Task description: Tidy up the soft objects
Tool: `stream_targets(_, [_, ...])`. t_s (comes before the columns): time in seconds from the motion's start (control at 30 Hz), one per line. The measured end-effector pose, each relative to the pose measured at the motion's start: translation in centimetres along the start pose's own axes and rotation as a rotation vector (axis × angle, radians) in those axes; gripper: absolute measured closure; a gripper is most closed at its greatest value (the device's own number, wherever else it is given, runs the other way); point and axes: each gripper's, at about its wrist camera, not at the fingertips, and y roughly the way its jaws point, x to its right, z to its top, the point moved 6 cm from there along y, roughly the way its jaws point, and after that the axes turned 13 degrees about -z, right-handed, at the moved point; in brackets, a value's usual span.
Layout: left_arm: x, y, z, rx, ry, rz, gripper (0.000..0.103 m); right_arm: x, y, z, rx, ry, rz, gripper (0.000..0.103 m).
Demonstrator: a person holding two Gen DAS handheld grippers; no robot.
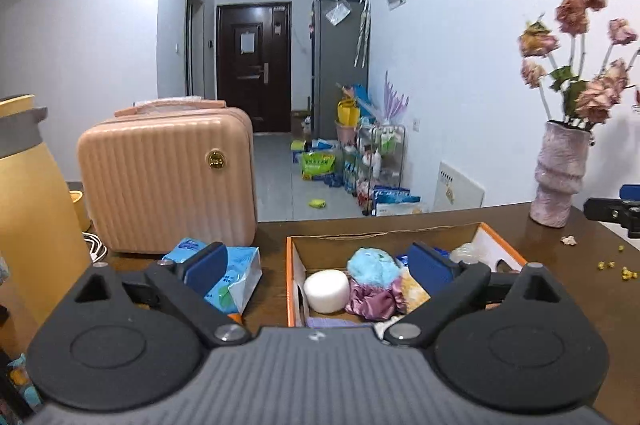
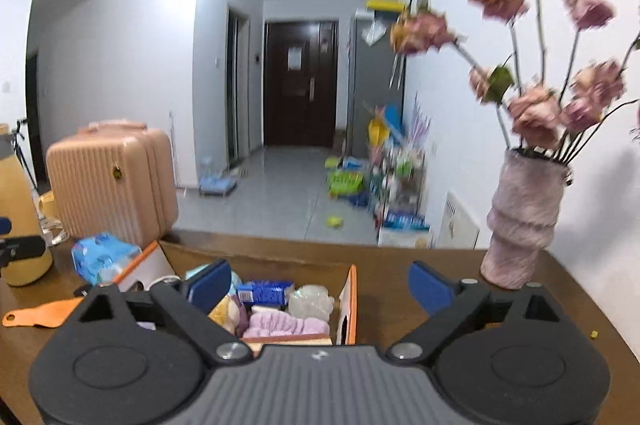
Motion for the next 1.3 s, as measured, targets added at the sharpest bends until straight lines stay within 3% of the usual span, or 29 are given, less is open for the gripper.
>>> stream_targets(0.5, [2.1, -8.9, -3.0, 0.100, 0.001, 0.000, 0.001, 0.2, -8.6, -3.4, 0.067, 0.077, -0.002, 0.007])
stream_targets(0.87, [4.9, -18.8, -12.1, 0.168, 0.017, 0.004, 0.000, -0.9, -17.2, -12.3, 0.108, 0.052, 0.003, 0.006])
stream_targets(1.3, [6.7, -29.6, -22.8, 0.122, -0.076, 0.011, 0.000, -4.4, -31.0, -23.0, 0.140, 0.034, 0.023, 0.005])
